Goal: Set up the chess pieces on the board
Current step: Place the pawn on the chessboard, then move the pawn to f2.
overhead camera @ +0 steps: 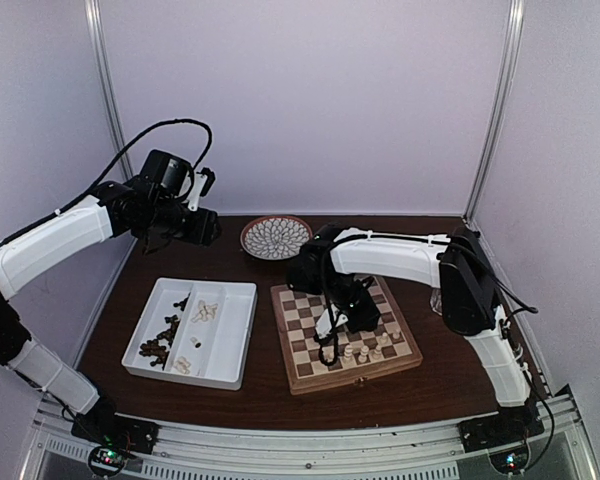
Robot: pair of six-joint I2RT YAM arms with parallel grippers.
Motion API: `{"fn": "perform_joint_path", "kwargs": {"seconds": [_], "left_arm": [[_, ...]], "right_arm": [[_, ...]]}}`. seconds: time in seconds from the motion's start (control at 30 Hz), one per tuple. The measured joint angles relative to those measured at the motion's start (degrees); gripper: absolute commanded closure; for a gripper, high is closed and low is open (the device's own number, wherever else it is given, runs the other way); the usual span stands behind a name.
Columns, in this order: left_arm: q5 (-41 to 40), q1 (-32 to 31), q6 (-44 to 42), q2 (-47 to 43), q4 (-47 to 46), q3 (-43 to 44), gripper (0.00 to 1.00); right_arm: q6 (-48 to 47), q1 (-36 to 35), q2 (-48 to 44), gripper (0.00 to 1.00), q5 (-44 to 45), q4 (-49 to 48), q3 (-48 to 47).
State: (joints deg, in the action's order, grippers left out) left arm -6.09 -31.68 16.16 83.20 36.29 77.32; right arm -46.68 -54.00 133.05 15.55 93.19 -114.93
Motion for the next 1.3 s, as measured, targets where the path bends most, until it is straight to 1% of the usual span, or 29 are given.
{"fn": "perform_joint_path", "kwargs": {"seconds": [0.2, 0.33, 0.43, 0.5, 0.6, 0.67, 0.73, 0.83, 0.9, 0.97, 1.1, 1.3], "left_arm": [[0.52, 0.0, 0.0, 0.0, 0.0, 0.0, 0.48], [0.57, 0.0, -0.02, 0.0, 0.0, 0.0, 0.48], [0.57, 0.0, -0.02, 0.0, 0.04, 0.0, 0.48], [0.55, 0.0, -0.04, 0.0, 0.07, 0.0, 0.48], [0.59, 0.15, -0.07, 0.0, 0.11, 0.0, 0.48], [0.61, 0.33, -0.07, 0.0, 0.09, 0.0, 0.48], [0.83, 0.59, -0.07, 0.0, -0.02, 0.0, 0.48], [1.05, 0.92, -0.09, 0.0, -0.33, -0.02, 0.48], [1.18, 1.16, -0.13, 0.0, -0.44, -0.09, 0.48], [1.25, 1.42, -0.22, 0.0, -0.61, -0.2, 0.48], [1.42, 2.16, -0.24, 0.0, -0.81, -0.24, 0.48], [2.47, 2.89, -0.24, 0.0, -0.96, -0.31, 0.48]], "right_arm": [[0.0, 0.04, 0.02, 0.79, -0.02, 0.0, 0.0], [-0.07, 0.31, -0.07, 0.74, -0.13, 0.09, -0.2], [-0.5, 0.79, -1.46, 0.73, -1.16, 0.02, -0.39], [-1.03, 1.44, -3.8, 0.73, -2.93, -0.35, -0.42], [-1.57, 3.93, -10.14, 0.73, -7.65, -2.49, -0.37], [-1.49, 7.43, -15.74, 0.73, -13.27, -5.62, 0.52], [-0.9, 11.91, -21.97, 0.73, -19.82, -9.84, 4.07], [0.85, 16.98, -29.81, 0.7, -26.14, -16.98, 12.92], [2.71, 17.7, -33.29, 0.7, -28.83, -22.34, 20.11], [4.83, 16.92, -33.64, 0.7, -30.86, -26.18, 24.76], [9.44, 15.93, -31.12, 0.69, -33.11, -33.2, 29.55], [13.05, 15.72, -29.27, 0.68, -33.77, -38.6, 32.17]]}}
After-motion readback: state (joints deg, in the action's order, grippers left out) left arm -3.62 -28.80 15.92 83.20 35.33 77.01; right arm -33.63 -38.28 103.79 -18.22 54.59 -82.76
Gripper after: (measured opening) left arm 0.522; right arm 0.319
